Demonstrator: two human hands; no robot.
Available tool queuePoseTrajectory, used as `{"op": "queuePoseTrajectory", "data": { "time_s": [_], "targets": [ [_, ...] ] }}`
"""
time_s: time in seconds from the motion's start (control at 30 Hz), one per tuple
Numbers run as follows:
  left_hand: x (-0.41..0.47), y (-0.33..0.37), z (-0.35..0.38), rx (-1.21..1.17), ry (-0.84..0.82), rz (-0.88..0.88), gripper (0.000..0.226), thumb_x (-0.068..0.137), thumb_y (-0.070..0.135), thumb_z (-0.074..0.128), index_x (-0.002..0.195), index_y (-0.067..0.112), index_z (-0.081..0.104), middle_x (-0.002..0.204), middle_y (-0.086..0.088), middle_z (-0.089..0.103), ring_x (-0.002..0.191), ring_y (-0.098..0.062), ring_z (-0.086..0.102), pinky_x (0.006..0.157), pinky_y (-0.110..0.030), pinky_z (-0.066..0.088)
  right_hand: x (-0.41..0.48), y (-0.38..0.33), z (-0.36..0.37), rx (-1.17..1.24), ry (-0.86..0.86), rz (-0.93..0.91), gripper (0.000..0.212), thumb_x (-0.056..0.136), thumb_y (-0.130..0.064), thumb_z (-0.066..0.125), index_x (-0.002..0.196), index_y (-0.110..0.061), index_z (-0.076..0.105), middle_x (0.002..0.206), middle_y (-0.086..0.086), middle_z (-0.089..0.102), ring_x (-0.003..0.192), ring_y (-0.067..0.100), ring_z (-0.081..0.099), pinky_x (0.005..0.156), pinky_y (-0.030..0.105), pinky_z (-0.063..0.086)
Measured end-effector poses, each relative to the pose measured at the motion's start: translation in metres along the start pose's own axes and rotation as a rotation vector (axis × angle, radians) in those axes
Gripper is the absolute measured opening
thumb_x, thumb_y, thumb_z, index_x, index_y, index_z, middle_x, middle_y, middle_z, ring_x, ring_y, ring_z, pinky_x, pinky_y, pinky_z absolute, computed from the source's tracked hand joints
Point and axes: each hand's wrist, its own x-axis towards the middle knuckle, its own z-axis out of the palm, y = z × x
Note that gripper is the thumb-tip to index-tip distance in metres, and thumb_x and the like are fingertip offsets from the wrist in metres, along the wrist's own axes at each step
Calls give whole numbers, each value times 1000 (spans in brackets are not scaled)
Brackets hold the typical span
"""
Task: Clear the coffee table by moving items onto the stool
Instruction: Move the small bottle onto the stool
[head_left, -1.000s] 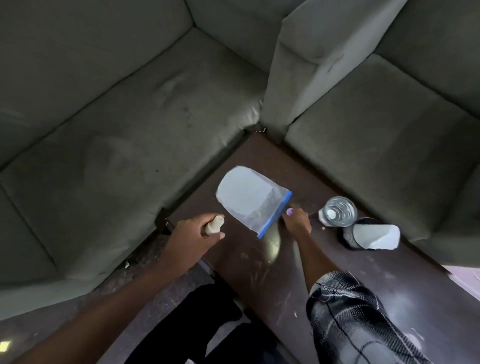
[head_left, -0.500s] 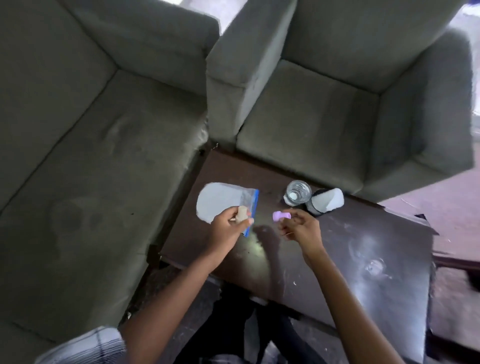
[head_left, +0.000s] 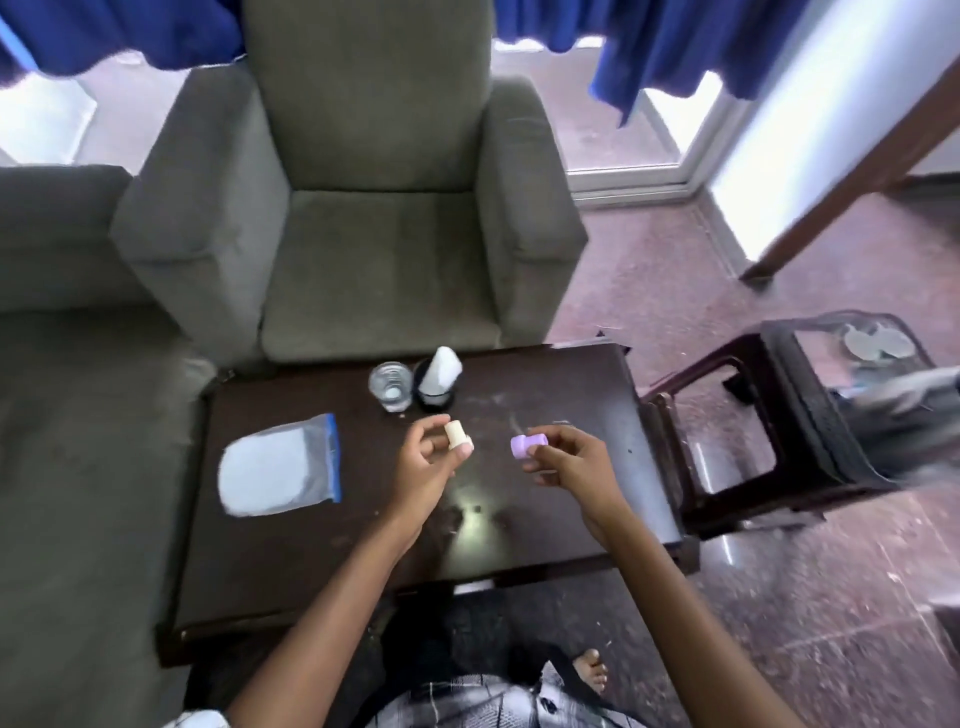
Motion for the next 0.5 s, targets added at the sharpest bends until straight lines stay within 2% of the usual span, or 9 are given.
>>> {"op": "queuePoseTrajectory", "data": {
  "time_s": [0.13, 0.27, 0.33, 0.43, 0.5],
  "targets": [
    [-28, 0, 85, 27, -96, -8, 39, 81, 4, 68, 110, 18, 45, 84, -4, 64, 71, -10, 59, 63, -21, 45, -30, 20, -94, 140, 91, 11, 20, 84, 6, 59, 101, -4, 58, 78, 15, 64, 49, 14, 63, 48, 20, 51],
    [-55, -5, 172, 71, -251, -11, 29, 82, 6, 67, 105, 15, 52, 89, -9, 67, 58, 1, 63, 62, -23, 45, -65, 39, -190, 287, 261, -1, 20, 84, 7, 58, 92, -7, 47, 68, 12, 61, 42, 15, 63, 41, 20, 49],
    [-69, -3, 214, 80, -317, -18, 27, 82, 6, 67, 105, 14, 54, 90, -9, 67, 61, -3, 64, 63, -22, 46, -80, 47, -232, 333, 341, -14, 17, 84, 6, 59, 90, -6, 49, 68, 14, 61, 43, 15, 63, 41, 20, 50],
    [-86, 4, 273, 71, -427, -33, 22, 83, 3, 65, 95, 17, 53, 86, -8, 66, 70, -15, 61, 64, -25, 45, -97, 52, -283, 388, 426, -52, 12, 86, 4, 57, 88, -7, 53, 69, 12, 61, 45, 13, 63, 43, 20, 50],
    [-91, 8, 307, 67, -492, -53, 22, 83, 1, 64, 90, 18, 51, 85, -10, 65, 69, -17, 60, 60, -24, 46, -104, 52, -310, 422, 468, -82, 11, 87, 4, 56, 88, -7, 54, 69, 10, 60, 44, 10, 61, 43, 20, 50]
  ]
}}
